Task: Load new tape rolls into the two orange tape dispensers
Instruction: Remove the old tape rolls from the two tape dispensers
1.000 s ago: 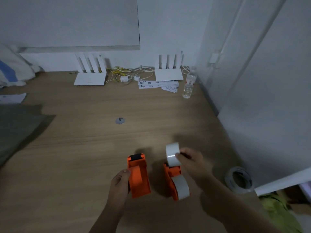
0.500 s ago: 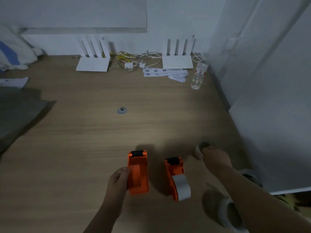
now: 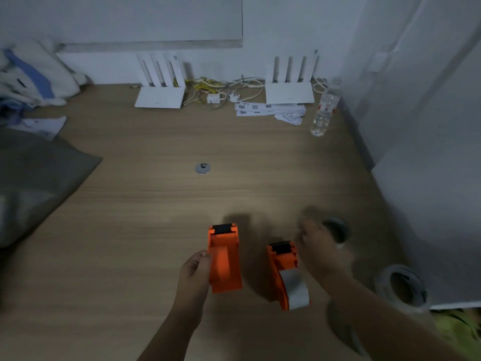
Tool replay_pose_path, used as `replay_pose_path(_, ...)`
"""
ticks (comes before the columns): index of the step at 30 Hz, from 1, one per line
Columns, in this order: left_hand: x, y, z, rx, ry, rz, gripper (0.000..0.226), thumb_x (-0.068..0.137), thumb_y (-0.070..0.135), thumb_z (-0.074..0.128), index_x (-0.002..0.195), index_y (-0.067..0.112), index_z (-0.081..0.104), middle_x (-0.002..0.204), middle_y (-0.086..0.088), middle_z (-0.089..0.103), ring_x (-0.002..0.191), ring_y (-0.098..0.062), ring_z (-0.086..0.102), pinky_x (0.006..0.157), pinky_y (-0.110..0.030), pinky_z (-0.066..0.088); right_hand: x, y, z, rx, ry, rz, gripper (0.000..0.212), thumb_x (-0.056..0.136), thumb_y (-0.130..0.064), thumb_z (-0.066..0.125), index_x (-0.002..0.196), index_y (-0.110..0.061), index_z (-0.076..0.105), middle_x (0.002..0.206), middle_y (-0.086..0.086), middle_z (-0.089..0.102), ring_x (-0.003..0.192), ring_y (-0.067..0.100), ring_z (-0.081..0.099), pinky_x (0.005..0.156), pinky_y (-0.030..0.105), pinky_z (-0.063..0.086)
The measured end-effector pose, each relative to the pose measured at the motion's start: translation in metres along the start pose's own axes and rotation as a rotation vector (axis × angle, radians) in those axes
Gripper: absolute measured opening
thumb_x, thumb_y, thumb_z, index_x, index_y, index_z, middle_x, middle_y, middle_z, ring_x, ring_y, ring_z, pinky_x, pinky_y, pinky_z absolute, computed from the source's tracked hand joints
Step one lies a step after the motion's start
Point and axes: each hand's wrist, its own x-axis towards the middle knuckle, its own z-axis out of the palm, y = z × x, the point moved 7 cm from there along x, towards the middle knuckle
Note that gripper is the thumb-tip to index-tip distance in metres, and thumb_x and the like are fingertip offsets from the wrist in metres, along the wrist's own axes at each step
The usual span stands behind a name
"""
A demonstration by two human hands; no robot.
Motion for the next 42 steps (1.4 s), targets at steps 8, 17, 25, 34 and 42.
replay_pose_path(8, -0.009, 0.016, 0.005, -0.030, -0.033, 0.036, 0.031, 0.098, 0.015, 0.042, 0.073, 0.011, 0.059, 0.065, -0.007, 0.052, 0.060, -0.015, 0.045, 0.055, -0.027, 0.038, -0.059, -0.093, 0.094, 0.438, -0.358, 0.163, 0.021, 0.094, -0.013, 0.047, 0.079, -0.026, 0.052, 0.077, -0.011, 0.053, 0.087, 0.015, 0.058, 0.067, 0.020, 0.041)
replay_pose_path(17, -0.014, -0.002, -0.004, -0.044, -0.093, 0.010, 0.031, 0.098, 0.013, 0.046, 0.078, -0.007, 0.058, 0.070, -0.016, 0.051, 0.066, -0.021, 0.043, 0.059, -0.031, 0.037, -0.093, -0.063, 0.131, 0.853, -0.498, 0.597, 0.016, 0.084, -0.001, 0.058, 0.081, -0.015, 0.065, 0.081, 0.005, 0.064, 0.072, 0.019, 0.063, 0.072, 0.033, 0.058)
replay_pose_path(25, -0.005, -0.039, -0.017, 0.158, -0.177, 0.015, 0.033, 0.089, 0.030, 0.052, 0.083, 0.000, 0.063, 0.073, -0.006, 0.061, 0.071, -0.016, 0.051, 0.065, -0.033, 0.040, -0.104, -0.064, 0.140, 0.937, -0.425, 0.672, 0.018, 0.087, 0.002, 0.059, 0.097, -0.002, 0.073, 0.096, 0.021, 0.071, 0.089, 0.033, 0.068, 0.087, 0.046, 0.058)
replay_pose_path(34, -0.004, -0.074, -0.035, 0.335, -0.197, -0.029, 0.035, 0.083, 0.044, 0.051, 0.092, 0.015, 0.068, 0.089, -0.014, 0.072, 0.078, -0.021, 0.066, 0.076, -0.047, 0.054, -0.117, -0.057, 0.137, 0.767, -0.431, 0.610, 0.011, 0.088, -0.014, 0.060, 0.080, -0.013, 0.068, 0.089, 0.012, 0.069, 0.087, 0.026, 0.067, 0.081, 0.040, 0.059)
replay_pose_path(42, -0.003, -0.073, -0.030, 0.397, -0.169, 0.031, 0.038, 0.081, 0.040, 0.052, 0.081, 0.005, 0.068, 0.075, -0.018, 0.069, 0.061, -0.006, 0.054, 0.060, -0.029, 0.042, -0.099, -0.056, 0.079, 0.580, -0.243, 0.350, 0.021, 0.088, -0.026, 0.057, 0.104, -0.029, 0.069, 0.090, -0.005, 0.071, 0.085, 0.017, 0.067, 0.066, 0.029, 0.053)
